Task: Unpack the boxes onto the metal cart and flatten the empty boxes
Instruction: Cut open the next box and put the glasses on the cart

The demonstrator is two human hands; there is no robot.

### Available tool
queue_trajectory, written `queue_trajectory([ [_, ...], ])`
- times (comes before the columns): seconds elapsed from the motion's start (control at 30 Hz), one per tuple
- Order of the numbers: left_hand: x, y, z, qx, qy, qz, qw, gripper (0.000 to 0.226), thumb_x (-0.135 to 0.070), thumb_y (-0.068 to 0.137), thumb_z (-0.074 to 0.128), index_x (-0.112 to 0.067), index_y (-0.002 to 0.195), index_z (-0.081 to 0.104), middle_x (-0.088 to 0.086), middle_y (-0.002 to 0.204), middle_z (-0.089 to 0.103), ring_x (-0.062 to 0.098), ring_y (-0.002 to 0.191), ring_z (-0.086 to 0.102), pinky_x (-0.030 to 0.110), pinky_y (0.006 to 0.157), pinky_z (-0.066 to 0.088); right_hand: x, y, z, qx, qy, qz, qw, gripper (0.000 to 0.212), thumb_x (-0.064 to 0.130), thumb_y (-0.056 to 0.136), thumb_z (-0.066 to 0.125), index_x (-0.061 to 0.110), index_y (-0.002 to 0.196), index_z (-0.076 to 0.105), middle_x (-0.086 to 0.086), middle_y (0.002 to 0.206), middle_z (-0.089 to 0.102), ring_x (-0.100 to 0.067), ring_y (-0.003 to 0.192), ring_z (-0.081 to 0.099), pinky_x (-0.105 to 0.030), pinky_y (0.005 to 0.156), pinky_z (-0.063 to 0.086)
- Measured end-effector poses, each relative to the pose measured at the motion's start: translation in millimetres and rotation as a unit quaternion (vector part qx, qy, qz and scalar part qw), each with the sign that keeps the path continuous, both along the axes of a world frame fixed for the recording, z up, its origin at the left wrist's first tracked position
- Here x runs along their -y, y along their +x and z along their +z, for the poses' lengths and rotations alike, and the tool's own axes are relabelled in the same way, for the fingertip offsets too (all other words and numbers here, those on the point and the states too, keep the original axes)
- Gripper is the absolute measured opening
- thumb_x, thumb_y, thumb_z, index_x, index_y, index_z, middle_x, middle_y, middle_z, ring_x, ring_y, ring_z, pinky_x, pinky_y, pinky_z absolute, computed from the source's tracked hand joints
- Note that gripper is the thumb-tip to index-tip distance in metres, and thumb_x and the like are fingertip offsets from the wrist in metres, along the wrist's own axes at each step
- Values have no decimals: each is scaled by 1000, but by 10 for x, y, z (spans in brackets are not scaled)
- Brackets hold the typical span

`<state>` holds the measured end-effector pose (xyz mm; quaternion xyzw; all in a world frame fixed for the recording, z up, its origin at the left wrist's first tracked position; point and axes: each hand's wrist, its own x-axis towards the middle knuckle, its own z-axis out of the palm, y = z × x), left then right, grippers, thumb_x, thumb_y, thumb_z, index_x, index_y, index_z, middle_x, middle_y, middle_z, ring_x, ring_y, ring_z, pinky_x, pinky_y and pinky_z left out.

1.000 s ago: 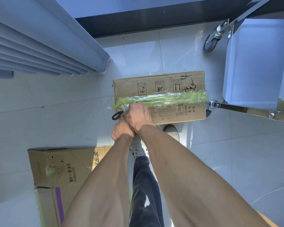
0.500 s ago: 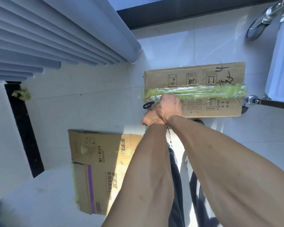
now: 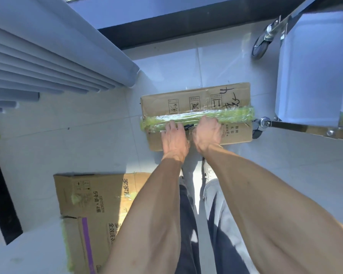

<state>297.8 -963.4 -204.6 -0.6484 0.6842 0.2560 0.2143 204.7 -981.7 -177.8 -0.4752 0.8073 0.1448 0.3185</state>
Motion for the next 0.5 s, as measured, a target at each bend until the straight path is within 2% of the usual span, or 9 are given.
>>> queue_trajectory([
  [0.07,51,-148,-42,-16,10,9,1000,38,-22,92,56,-12,128,47,15,125,46,31,116,44,41,90,43,-12,-76,19,2,0,15,1000,23,6,98,45,-1,94,66,-14,89,60,-27,77,62,-34,70,56],
  [0.17,54,-307,-86,5,74,69,995,61,-23,88,66,-17,141,37,16,133,37,34,122,41,46,92,44,-83,-263,36,-15,-5,5,1000,27,8,100,40,-2,103,64,-13,91,55,-26,78,60,-32,67,48],
  [0.23,43,-370,-89,19,116,97,988,79,-27,84,73,-23,148,27,18,145,26,40,128,39,52,97,44,-115,-423,62,-34,0,-6,999,27,8,99,41,-2,103,66,-14,95,58,-28,83,63,-33,70,50],
  [0.33,35,-464,-63,40,141,104,984,86,-30,87,69,-24,154,15,21,157,12,44,132,37,55,102,39,-81,-793,100,-62,18,-63,996,25,4,96,44,0,100,68,-16,102,63,-31,91,65,-35,69,48],
  [0.43,50,-582,-34,54,131,131,981,82,-26,87,66,-19,153,19,24,158,12,44,132,38,54,102,40,-92,-1054,110,-70,8,-83,994,26,4,95,44,1,103,68,-16,106,61,-33,92,65,-37,75,50],
  [0.5,47,-682,-41,70,126,143,979,82,-27,85,69,-13,151,23,27,154,19,43,131,40,53,101,42,-177,-1045,138,-72,-2,-92,993,26,5,98,42,1,107,66,-16,106,59,-32,91,65,-38,77,52],
])
